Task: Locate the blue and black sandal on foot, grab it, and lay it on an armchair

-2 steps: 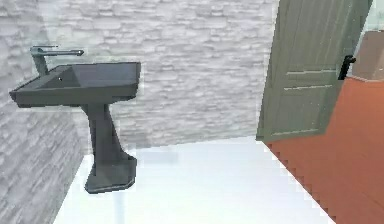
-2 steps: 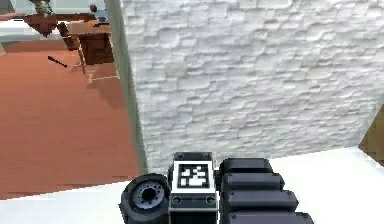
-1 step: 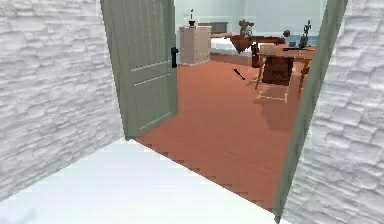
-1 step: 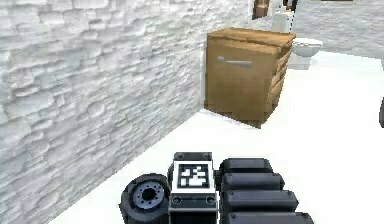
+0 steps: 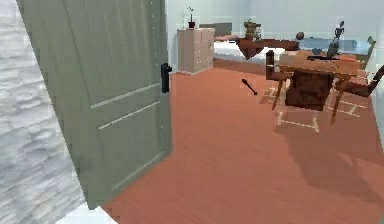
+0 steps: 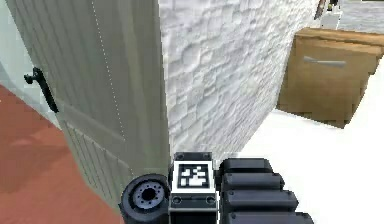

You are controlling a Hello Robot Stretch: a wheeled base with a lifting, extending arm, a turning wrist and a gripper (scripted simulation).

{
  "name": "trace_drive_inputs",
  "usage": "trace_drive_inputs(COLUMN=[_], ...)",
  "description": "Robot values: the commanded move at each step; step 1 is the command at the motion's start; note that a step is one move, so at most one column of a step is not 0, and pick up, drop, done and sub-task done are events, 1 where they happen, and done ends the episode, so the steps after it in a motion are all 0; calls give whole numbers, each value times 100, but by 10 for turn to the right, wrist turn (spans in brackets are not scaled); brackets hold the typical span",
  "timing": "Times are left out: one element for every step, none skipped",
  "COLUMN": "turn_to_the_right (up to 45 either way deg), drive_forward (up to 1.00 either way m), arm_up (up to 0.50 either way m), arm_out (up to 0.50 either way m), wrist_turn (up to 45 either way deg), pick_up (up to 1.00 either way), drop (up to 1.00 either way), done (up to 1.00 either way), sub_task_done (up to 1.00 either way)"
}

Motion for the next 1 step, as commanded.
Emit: trace_drive_inputs(turn_to_the_right=[0], drive_forward=[30], arm_up=[0], arm_out=[0], wrist_turn=[0], pick_up=[0], drop=[0], done=[0], sub_task_done=[0])
